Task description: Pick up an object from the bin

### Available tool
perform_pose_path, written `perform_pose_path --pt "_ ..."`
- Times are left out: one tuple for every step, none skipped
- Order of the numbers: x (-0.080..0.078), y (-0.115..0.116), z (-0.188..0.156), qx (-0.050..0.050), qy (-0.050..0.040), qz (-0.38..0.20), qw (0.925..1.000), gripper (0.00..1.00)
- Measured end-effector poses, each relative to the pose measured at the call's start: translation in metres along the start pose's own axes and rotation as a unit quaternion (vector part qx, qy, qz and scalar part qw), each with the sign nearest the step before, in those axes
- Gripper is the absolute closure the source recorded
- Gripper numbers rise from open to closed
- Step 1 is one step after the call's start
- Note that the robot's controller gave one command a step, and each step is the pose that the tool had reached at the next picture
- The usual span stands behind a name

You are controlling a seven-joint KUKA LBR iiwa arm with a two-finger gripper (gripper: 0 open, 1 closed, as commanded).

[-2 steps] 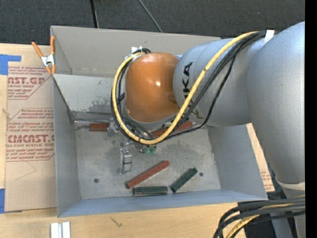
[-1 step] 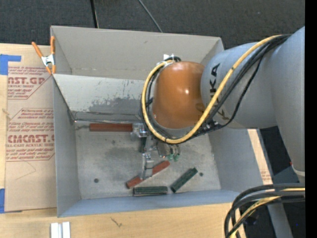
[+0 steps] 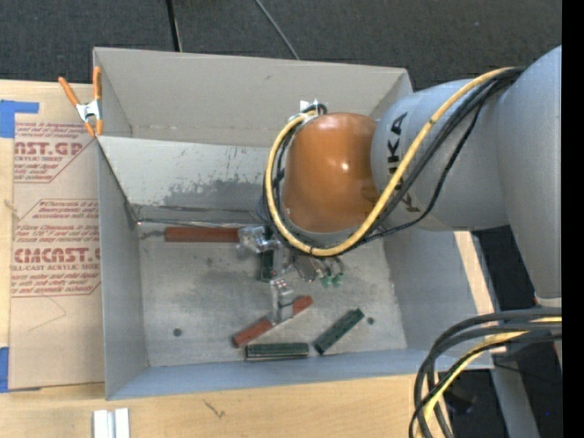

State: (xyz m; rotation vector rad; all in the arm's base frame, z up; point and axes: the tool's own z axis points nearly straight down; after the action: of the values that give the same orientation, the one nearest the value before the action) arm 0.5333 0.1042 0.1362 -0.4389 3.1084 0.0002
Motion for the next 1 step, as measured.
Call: perform_pose_path --pt "0.0217 -0.0295 0.0692 -0.001 0.0018 -0.066 0.9978 0.00"
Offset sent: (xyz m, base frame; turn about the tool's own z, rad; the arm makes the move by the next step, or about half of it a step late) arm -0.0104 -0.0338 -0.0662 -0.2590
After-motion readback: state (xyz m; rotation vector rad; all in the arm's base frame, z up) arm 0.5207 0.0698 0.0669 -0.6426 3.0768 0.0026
